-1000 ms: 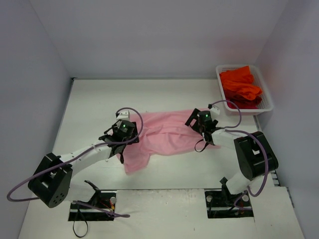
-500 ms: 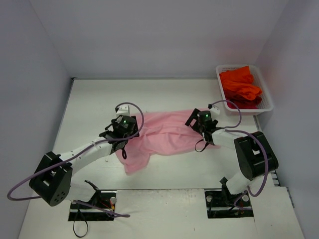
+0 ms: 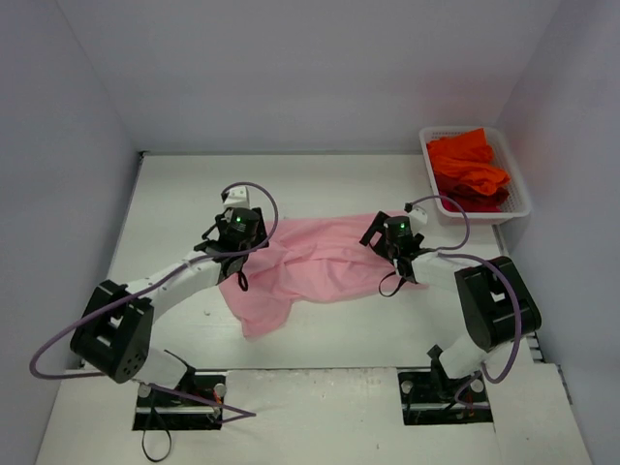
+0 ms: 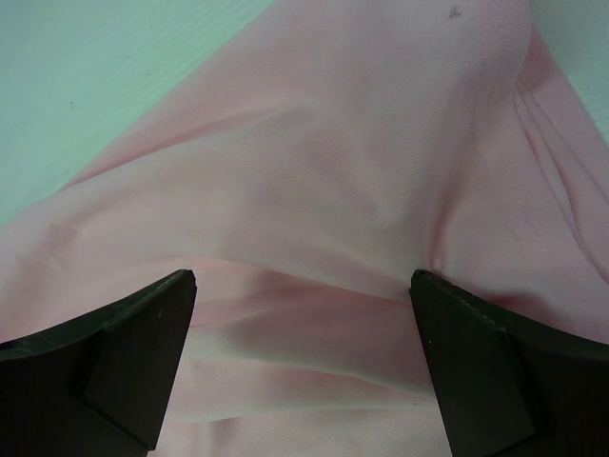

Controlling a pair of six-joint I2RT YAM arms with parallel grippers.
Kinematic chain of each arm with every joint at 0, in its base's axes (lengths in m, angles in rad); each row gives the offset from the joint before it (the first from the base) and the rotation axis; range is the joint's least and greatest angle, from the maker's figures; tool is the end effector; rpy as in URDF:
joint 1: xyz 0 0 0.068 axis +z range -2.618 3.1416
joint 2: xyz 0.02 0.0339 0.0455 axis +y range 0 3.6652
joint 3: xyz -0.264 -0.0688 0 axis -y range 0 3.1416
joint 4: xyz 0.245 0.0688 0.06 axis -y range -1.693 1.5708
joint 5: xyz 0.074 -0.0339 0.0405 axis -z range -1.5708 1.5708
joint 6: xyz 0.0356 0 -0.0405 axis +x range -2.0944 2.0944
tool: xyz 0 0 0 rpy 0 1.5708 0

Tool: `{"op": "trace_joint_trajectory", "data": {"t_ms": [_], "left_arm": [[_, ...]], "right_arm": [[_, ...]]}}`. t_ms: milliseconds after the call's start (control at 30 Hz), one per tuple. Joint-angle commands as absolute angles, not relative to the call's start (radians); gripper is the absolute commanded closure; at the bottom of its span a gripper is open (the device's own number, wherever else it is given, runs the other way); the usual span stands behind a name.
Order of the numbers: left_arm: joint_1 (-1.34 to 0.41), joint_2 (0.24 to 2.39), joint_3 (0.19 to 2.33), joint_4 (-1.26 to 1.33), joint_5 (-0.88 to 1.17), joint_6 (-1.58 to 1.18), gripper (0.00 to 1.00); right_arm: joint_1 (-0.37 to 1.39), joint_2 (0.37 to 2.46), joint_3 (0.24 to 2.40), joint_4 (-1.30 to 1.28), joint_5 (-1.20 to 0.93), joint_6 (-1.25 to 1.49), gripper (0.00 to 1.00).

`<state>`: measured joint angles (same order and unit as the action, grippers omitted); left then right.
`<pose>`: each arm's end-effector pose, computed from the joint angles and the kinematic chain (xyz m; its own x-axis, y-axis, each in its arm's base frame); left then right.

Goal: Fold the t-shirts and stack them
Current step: Fold the tshirt

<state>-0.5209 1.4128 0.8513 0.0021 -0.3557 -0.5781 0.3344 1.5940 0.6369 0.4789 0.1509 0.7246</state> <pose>0.2740 -0.1429 0.2376 -0.5005 -0.3034 -0.8108 -0.0752 0.9483 -0.3084 0.2976 0.0977 0.1614 -0.4570 0.5350 -0.7106 0.1396 0.8322 0.5367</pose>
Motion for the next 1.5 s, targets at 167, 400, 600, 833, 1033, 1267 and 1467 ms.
{"op": "trace_joint_trajectory", "data": {"t_ms": [167,400,600,833,1033,1267,1467], "left_arm": [[-0.52,1.578,0.923,0.169,-0.252,-0.557,0.47],[-0.522,1.585,0.914,0.169,-0.245,-0.572,0.47],[-0.522,1.586,0.905,0.179,-0.23,-0.586,0.47],[-0.528,1.6,0.894,0.19,-0.216,-0.592,0.48],[-0.528,1.618,0.891,0.204,-0.201,-0.603,0.48],[-0.528,1.632,0.896,0.196,-0.199,-0.606,0.48],[-0.528,1.641,0.9,0.192,-0.196,-0.615,0.52]], "right_arm": [[0.339,1.598,0.606,0.402,0.118,0.739,0.07],[0.339,1.608,0.611,0.403,0.114,0.739,0.07],[0.342,1.614,0.611,0.408,0.109,0.746,0.07],[0.345,1.612,0.612,0.408,0.107,0.749,0.07],[0.345,1.611,0.614,0.408,0.11,0.749,0.07],[0.347,1.609,0.615,0.408,0.11,0.75,0.07],[0.345,1.603,0.615,0.408,0.109,0.752,0.07]]}}
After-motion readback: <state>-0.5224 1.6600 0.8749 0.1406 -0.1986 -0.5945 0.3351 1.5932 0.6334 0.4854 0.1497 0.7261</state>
